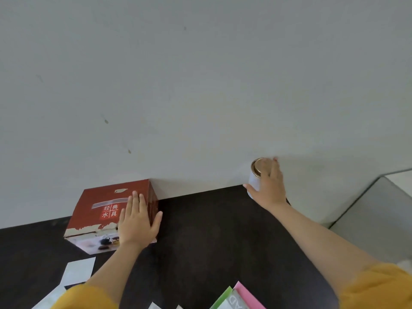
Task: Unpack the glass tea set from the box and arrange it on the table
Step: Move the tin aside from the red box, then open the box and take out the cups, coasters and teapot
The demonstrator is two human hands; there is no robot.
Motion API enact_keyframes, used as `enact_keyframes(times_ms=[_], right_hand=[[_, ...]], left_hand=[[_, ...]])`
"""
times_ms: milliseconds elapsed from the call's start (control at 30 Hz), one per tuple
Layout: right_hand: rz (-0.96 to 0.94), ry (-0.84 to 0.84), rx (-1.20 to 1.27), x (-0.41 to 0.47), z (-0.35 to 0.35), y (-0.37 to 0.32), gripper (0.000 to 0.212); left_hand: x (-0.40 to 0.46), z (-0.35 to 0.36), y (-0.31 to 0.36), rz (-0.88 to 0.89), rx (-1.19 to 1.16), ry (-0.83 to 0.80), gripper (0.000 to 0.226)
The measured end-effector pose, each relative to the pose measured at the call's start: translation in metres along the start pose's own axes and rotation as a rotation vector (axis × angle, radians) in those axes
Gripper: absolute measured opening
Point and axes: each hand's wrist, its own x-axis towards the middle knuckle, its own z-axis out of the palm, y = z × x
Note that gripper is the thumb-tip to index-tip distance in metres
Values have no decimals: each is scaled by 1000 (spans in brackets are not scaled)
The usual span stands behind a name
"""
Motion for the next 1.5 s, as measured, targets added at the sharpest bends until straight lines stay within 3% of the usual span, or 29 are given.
enact_keyframes(times_ms=[133,300,500,633,833,1033,1267,1500], right_hand=[[-103,-26,-23,-35,-6,-59,84],[-243,-112,41,-77,4,-148,69],[-378,-192,130,-121,33,-249,58],[-461,-280,125,-145,61,-291,55],[-426,-349,95,-162,86,-313,51],[-323,-353,148,-160,92,-319,41],[-257,-337,173,-164,101,-324,43],[-443,-378,-24,-167,91,-307,50]], left_hand=[[2,-12,-3,22,-74,-108,87],[11,-41,-27,97,-436,-270,70],[3,-50,-110,160,-365,-141,49],[-5,-45,-159,157,-123,-214,60],[-10,-36,-176,220,-98,-321,65],[-11,-27,-180,245,-144,-268,68],[-14,-21,-182,251,-165,-210,70],[-16,-19,-179,230,-142,-161,110]])
